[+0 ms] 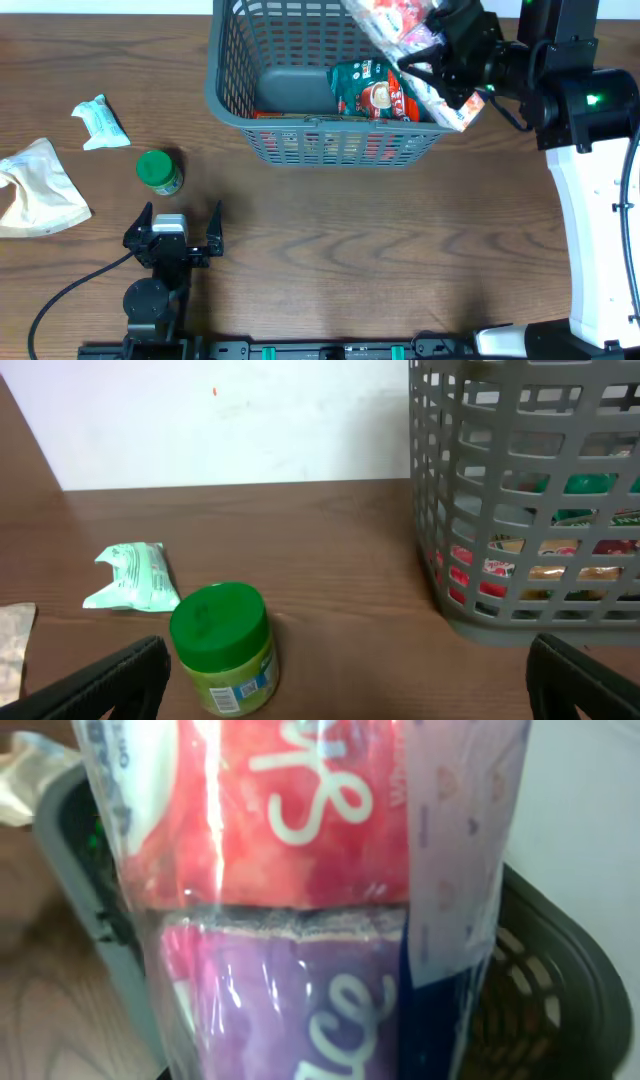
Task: Pack container
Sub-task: 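Lift the tissue multipack and carry it left over the basket, then lower the tissue pack into the basket and open the right gripper, then retract the right gripper to the right edge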
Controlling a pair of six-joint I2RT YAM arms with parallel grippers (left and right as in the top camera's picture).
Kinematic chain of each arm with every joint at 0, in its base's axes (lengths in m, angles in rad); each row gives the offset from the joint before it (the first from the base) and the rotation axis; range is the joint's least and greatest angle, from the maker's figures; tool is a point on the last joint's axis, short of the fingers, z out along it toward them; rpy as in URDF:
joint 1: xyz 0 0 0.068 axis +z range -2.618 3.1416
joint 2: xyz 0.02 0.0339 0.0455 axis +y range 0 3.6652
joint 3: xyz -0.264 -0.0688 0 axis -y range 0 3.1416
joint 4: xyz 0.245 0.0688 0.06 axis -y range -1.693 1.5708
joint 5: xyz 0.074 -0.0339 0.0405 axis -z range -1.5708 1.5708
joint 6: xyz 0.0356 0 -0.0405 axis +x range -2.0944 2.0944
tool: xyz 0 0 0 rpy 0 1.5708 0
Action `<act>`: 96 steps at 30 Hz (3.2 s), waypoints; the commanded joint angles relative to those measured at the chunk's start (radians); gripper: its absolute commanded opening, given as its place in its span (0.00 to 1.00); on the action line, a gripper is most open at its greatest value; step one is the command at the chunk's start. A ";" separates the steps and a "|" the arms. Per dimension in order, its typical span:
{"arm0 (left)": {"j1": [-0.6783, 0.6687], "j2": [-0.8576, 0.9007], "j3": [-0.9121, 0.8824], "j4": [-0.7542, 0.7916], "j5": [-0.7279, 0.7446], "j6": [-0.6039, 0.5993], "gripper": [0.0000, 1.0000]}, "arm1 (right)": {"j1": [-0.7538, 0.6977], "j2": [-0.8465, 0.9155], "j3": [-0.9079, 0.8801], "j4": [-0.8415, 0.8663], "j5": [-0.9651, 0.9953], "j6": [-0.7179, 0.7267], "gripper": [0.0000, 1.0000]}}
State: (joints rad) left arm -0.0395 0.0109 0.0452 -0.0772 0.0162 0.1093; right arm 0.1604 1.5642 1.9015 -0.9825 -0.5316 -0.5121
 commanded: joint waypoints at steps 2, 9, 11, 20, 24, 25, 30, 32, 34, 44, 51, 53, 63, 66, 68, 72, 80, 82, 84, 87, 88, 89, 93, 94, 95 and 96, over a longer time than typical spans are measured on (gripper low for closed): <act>0.003 -0.007 -0.031 -0.014 -0.008 0.010 0.99 | 0.008 0.007 0.034 0.016 -0.015 -0.045 0.01; 0.003 -0.007 -0.031 -0.014 -0.008 0.010 0.99 | 0.034 0.064 0.087 0.006 0.139 -0.037 0.01; 0.003 -0.007 -0.031 -0.014 -0.008 0.010 0.99 | 0.034 0.108 0.129 -0.014 0.139 -0.005 0.01; 0.003 -0.007 -0.031 -0.014 -0.008 0.010 0.99 | 0.041 0.332 0.356 -0.122 0.191 0.025 0.01; 0.003 -0.007 -0.031 -0.014 -0.008 0.010 0.99 | 0.053 0.385 0.404 -0.166 0.187 -0.010 0.01; 0.003 -0.007 -0.031 -0.014 -0.008 0.010 0.99 | 0.058 0.391 0.405 -0.180 0.187 -0.028 0.01; 0.003 -0.007 -0.031 -0.014 -0.008 0.010 0.99 | 0.098 0.433 0.404 -0.283 0.184 -0.151 0.01; 0.003 -0.007 -0.031 -0.014 -0.008 0.010 0.98 | 0.122 0.453 0.404 -0.320 0.185 -0.198 0.01; 0.003 -0.007 -0.031 -0.014 -0.008 0.010 0.99 | 0.140 0.471 0.404 -0.348 0.188 -0.231 0.01; 0.003 -0.007 -0.031 -0.014 -0.008 0.010 0.99 | 0.165 0.544 0.400 -0.401 0.187 -0.264 0.01; 0.003 -0.007 -0.031 -0.014 -0.008 0.010 0.99 | 0.174 0.574 0.399 -0.417 0.183 -0.264 0.01; 0.003 -0.007 -0.031 -0.014 -0.008 0.010 0.99 | 0.178 0.575 0.399 -0.417 0.183 -0.267 0.01; 0.003 -0.007 -0.031 -0.014 -0.008 0.010 0.99 | 0.182 0.575 0.399 -0.412 0.183 -0.244 0.70; 0.003 -0.007 -0.031 -0.014 -0.008 0.010 0.99 | 0.182 0.575 0.399 -0.407 0.183 -0.243 0.72; 0.003 -0.007 -0.031 -0.014 -0.008 0.010 0.99 | 0.182 0.575 0.400 -0.383 0.183 -0.209 0.71; 0.003 -0.007 -0.031 -0.014 -0.008 0.010 0.99 | 0.182 0.567 0.432 -0.344 0.192 -0.138 0.72; 0.003 -0.007 -0.031 -0.014 -0.008 0.010 0.99 | 0.179 0.521 0.667 -0.304 0.564 0.206 0.72; 0.003 -0.007 -0.031 -0.014 -0.008 0.010 0.99 | 0.171 0.496 0.729 -0.309 0.651 0.275 0.72; 0.003 -0.007 -0.031 -0.014 -0.008 0.010 0.99 | 0.155 0.459 0.782 -0.320 0.741 0.377 0.74; 0.003 -0.007 -0.031 -0.014 -0.008 0.010 0.99 | 0.114 0.389 0.819 -0.355 0.803 0.521 0.80; 0.003 -0.007 -0.031 -0.014 -0.008 0.010 0.99 | 0.095 0.361 0.821 -0.374 0.820 0.576 0.90; 0.003 -0.007 -0.031 -0.014 -0.008 0.010 0.99 | 0.073 0.332 0.821 -0.400 0.842 0.634 0.94; 0.003 -0.007 -0.031 -0.014 -0.008 0.010 0.99 | -0.009 0.241 0.821 -0.499 0.911 0.717 0.99; 0.003 -0.007 -0.031 -0.014 -0.008 0.010 0.99 | -0.029 0.222 0.821 -0.519 0.917 0.716 0.99; 0.003 -0.007 -0.031 -0.014 -0.008 0.010 0.99 | -0.047 0.206 0.821 -0.534 0.918 0.711 0.99; 0.003 -0.007 -0.031 -0.014 -0.008 0.010 0.99 | -0.063 0.192 0.821 -0.549 0.918 0.701 0.99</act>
State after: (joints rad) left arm -0.0391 0.0109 0.0452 -0.0772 0.0162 0.1093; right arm 0.1291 1.7802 2.7174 -1.5082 0.3252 0.1154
